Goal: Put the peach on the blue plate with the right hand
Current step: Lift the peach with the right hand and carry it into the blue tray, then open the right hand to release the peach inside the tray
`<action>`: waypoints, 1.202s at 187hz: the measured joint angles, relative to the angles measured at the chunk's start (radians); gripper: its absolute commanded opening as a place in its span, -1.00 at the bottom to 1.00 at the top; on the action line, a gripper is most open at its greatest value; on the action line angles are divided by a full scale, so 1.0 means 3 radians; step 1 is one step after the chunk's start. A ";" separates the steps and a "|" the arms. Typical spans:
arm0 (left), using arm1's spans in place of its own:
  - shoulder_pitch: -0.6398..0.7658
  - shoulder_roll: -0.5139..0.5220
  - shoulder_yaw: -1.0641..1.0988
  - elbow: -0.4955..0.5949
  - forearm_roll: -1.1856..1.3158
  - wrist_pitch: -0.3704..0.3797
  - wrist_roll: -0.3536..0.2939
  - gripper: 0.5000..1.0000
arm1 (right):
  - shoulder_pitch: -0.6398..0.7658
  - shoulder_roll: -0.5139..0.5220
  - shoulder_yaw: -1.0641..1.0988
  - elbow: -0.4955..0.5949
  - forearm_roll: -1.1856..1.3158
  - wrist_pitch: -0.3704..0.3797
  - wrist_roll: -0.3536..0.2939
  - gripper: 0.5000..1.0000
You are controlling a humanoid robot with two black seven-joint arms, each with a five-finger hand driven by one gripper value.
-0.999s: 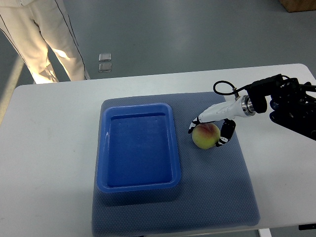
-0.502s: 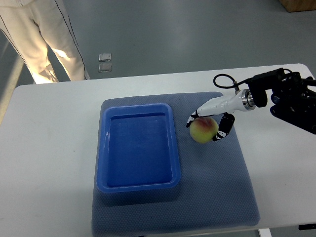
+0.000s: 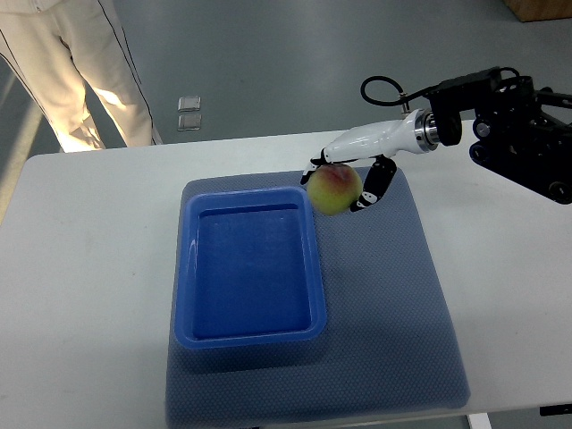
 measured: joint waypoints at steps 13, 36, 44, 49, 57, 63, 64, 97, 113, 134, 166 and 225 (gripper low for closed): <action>0.0000 0.0000 0.0000 0.0000 0.0000 0.0000 -0.0001 1.00 | 0.0009 0.0119 0.0000 0.0000 0.0000 -0.0024 0.0000 -0.12; 0.0001 0.0000 0.0000 0.0000 0.0000 0.0000 -0.0002 1.00 | 0.0009 0.0394 0.0000 0.0000 -0.0001 -0.0102 0.0003 -0.12; 0.0001 0.0000 0.0000 0.0000 0.0000 0.0000 -0.0002 1.00 | 0.0003 0.0490 0.0000 -0.0004 -0.0002 -0.0115 0.0003 -0.11; 0.0000 0.0000 -0.0001 0.0000 0.0000 0.0000 -0.0002 1.00 | -0.0005 0.0567 -0.0001 -0.0007 -0.0003 -0.0120 0.0005 -0.11; 0.0000 0.0000 0.0000 0.0000 0.0000 0.0000 -0.0002 1.00 | -0.0017 0.0662 -0.0003 -0.0029 -0.0004 -0.0125 0.0004 -0.10; 0.0001 0.0000 0.0000 0.0000 0.0000 0.0000 -0.0002 1.00 | -0.0033 0.0730 -0.0004 -0.0049 -0.0005 -0.0127 0.0004 -0.09; 0.0001 0.0000 0.0000 0.0000 0.0000 0.0000 -0.0002 1.00 | -0.0036 0.0741 -0.0004 -0.0053 -0.0005 -0.0127 0.0004 -0.09; 0.0001 0.0000 0.0000 0.0000 0.0000 0.0000 -0.0002 1.00 | -0.0236 0.1055 -0.0006 -0.0185 -0.0010 -0.0167 -0.0002 0.03; 0.0001 0.0000 0.0000 0.0000 0.0000 0.0000 -0.0002 1.00 | -0.0347 0.1144 -0.0007 -0.0281 -0.0019 -0.0241 -0.0015 0.13; 0.0001 0.0000 0.0000 0.0000 0.0000 0.0000 0.0001 1.00 | -0.0462 0.1238 -0.0009 -0.0449 -0.0025 -0.0348 -0.0024 0.19; 0.0001 0.0000 0.0000 0.0000 0.0000 0.0000 0.0001 1.00 | -0.0564 0.1283 -0.0007 -0.0549 -0.0021 -0.0582 -0.0027 0.42; 0.0002 0.0000 0.0001 0.0000 0.0000 0.0000 -0.0001 1.00 | -0.0599 0.1281 -0.0008 -0.0557 -0.0006 -0.0731 -0.0027 0.58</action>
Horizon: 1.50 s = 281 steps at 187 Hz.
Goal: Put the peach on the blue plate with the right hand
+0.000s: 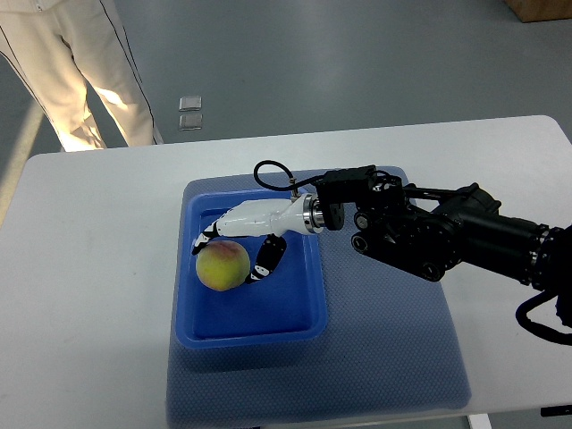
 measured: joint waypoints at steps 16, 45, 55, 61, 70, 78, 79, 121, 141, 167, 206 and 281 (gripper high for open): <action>0.0000 0.0000 0.0000 0.0000 0.0000 0.0000 0.0000 1.00 | -0.0006 -0.0001 -0.0005 0.0000 0.0001 0.0000 0.0000 0.59; -0.0001 0.0000 0.0000 0.0000 0.0000 0.0000 0.0000 1.00 | -0.0015 -0.0015 0.0000 0.0004 0.0005 -0.0003 0.0009 0.65; 0.0000 0.0000 0.0000 0.0000 0.0000 0.0000 0.0000 1.00 | -0.0009 -0.0038 0.0007 0.0004 0.0008 -0.0004 0.0020 0.66; 0.0000 0.0000 0.0000 0.0000 0.0000 0.0000 0.0000 1.00 | 0.0001 -0.0054 0.0014 0.0004 0.0025 -0.0004 0.0025 0.68; 0.0000 0.0000 0.0000 0.0000 0.0000 0.0000 0.0000 1.00 | 0.0006 -0.0086 0.0040 0.0004 0.0082 -0.0001 0.0028 0.70; 0.0001 0.0000 0.0000 0.0000 0.0000 0.0000 0.0000 1.00 | 0.0006 -0.0121 0.0075 0.0004 0.0149 0.0009 0.0029 0.71; 0.0002 0.0000 0.0000 0.0000 0.0000 0.0000 0.0000 1.00 | 0.0006 -0.0131 0.0084 0.0004 0.0167 0.0011 0.0030 0.71; -0.0001 0.0000 0.0000 0.0000 0.0000 0.0000 0.0000 1.00 | -0.0079 -0.0334 0.0386 -0.0004 0.0730 0.0019 0.0031 0.71; 0.0001 0.0000 0.0000 0.0000 0.0000 0.0000 0.0000 1.00 | -0.0219 -0.0456 0.0570 -0.0067 0.1070 0.0032 0.0031 0.71; 0.0001 0.0000 0.0000 0.0000 0.0000 0.0000 0.0000 1.00 | -0.0421 -0.0519 0.0854 -0.0282 0.1707 0.0053 0.0012 0.71; 0.0002 0.0000 0.0000 0.0000 0.0000 0.0000 0.0001 1.00 | -0.0613 -0.0528 0.1121 -0.0703 0.3080 0.0033 -0.0003 0.71; 0.0001 0.0000 0.0000 0.0000 0.0000 0.0000 0.0001 1.00 | -0.0692 -0.0482 0.1179 -0.1240 0.5038 0.0011 0.0010 0.72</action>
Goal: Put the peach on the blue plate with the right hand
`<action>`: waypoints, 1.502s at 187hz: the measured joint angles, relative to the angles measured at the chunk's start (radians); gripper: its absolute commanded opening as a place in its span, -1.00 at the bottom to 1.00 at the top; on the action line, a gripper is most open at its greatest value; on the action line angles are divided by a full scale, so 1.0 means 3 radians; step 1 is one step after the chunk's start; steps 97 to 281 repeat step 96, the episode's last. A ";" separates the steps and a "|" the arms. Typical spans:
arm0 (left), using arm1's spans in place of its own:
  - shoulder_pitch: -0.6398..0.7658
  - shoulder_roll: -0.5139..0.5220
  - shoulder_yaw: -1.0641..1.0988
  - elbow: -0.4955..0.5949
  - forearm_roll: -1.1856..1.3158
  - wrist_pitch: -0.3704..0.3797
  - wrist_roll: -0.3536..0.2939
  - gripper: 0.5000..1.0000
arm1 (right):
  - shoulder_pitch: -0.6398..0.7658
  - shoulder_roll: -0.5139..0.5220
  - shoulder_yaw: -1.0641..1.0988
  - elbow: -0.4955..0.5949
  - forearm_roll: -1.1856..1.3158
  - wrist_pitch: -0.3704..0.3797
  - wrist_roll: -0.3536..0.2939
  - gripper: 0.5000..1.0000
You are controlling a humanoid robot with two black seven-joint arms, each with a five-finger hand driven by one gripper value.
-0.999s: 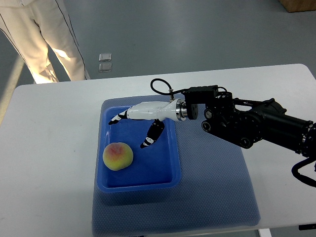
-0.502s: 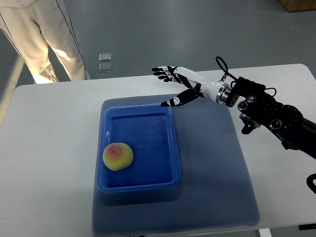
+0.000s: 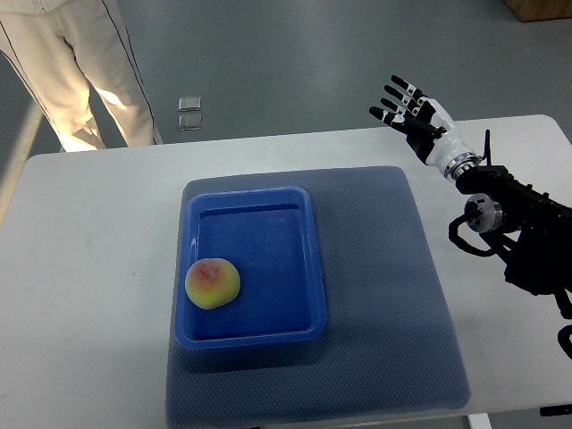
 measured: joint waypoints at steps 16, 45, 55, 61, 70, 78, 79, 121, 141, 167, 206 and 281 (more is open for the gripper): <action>0.0002 0.0000 0.0000 0.0000 0.0000 0.0000 0.0000 1.00 | -0.0077 0.0017 0.0081 -0.0050 0.0114 -0.0068 0.0042 0.72; 0.0000 0.0000 0.0000 0.0000 0.0000 0.0000 0.0000 1.00 | -0.0122 0.0066 0.0136 -0.0077 0.0150 -0.0188 0.0075 0.72; 0.0000 0.0000 0.0000 0.0000 0.0000 0.0000 -0.0001 1.00 | -0.0125 0.0077 0.0140 -0.0079 0.0152 -0.0197 0.0079 0.72; 0.0000 0.0000 0.0000 0.0000 0.0000 0.0000 -0.0001 1.00 | -0.0126 0.0081 0.0141 -0.0079 0.0152 -0.0200 0.0081 0.72; 0.0000 0.0000 0.0000 0.0000 0.0000 0.0000 -0.0001 1.00 | -0.0127 0.0086 0.0141 -0.0079 0.0152 -0.0203 0.0088 0.72; 0.0001 0.0000 0.0000 0.0000 0.0000 0.0000 -0.0001 1.00 | -0.0130 0.0091 0.0141 -0.0079 0.0152 -0.0203 0.0114 0.72; 0.0001 0.0000 0.0000 0.0000 0.0000 0.0000 -0.0001 1.00 | -0.0131 0.0092 0.0141 -0.0079 0.0152 -0.0203 0.0119 0.72; 0.0000 0.0000 0.0000 0.0000 0.0000 0.0000 -0.0001 1.00 | -0.0145 0.0116 0.0141 -0.0072 0.0153 -0.0203 0.0216 0.72; 0.0000 0.0000 0.0000 0.0000 0.0000 0.0000 -0.0001 1.00 | -0.0145 0.0116 0.0141 -0.0072 0.0153 -0.0203 0.0216 0.72; 0.0000 0.0000 0.0000 0.0000 0.0000 0.0000 -0.0001 1.00 | -0.0145 0.0116 0.0141 -0.0072 0.0153 -0.0203 0.0216 0.72; 0.0000 0.0000 0.0000 0.0000 0.0000 0.0000 -0.0001 1.00 | -0.0145 0.0116 0.0141 -0.0072 0.0153 -0.0203 0.0216 0.72; 0.0000 0.0000 0.0000 0.0000 0.0000 0.0000 -0.0001 1.00 | -0.0145 0.0116 0.0141 -0.0072 0.0153 -0.0203 0.0216 0.72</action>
